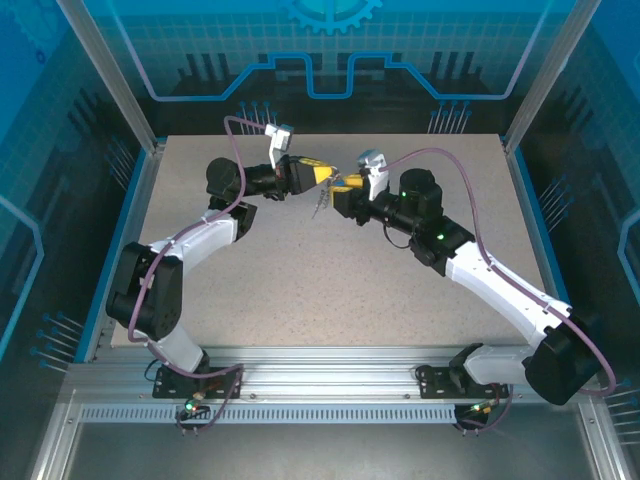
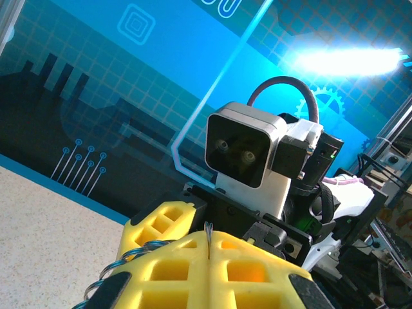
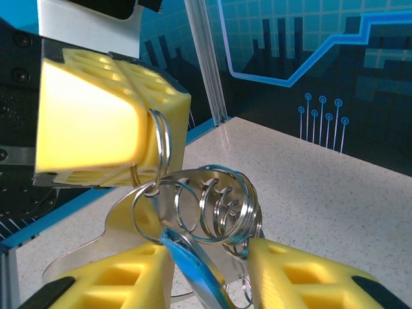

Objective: Put the keys on the keyring

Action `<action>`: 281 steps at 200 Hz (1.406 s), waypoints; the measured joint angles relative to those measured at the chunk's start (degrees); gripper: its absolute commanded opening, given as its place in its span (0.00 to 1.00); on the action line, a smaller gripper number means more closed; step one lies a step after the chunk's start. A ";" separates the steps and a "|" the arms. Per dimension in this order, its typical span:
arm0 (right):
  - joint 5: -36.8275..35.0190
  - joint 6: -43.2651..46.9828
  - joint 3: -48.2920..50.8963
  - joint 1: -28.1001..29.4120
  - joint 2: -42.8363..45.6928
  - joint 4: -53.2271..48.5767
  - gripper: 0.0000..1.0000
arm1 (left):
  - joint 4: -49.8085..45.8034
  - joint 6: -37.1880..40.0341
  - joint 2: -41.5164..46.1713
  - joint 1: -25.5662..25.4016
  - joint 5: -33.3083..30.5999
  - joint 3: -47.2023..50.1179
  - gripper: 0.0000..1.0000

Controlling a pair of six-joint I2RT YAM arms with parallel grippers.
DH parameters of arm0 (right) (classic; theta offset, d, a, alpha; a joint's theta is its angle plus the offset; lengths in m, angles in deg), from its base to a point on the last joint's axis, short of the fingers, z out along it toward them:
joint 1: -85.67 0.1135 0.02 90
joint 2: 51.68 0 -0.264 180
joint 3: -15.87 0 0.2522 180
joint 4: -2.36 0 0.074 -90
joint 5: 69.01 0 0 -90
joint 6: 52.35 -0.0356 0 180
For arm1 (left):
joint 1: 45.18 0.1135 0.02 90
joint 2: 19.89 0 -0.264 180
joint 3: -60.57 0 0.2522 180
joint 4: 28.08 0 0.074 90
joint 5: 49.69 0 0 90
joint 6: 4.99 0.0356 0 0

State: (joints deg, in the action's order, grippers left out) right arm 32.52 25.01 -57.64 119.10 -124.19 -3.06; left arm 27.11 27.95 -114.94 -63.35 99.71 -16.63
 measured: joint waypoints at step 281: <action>-0.42 0.70 -0.81 3.02 -2.73 0.07 0.02 | 2.99 -1.14 -0.28 0.22 -2.05 2.75 0.00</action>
State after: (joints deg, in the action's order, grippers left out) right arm 32.10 25.71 -58.45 122.12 -126.92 -2.99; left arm 30.10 26.82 -115.22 -63.13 97.66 -13.87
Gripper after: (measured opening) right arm 0.070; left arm 0.064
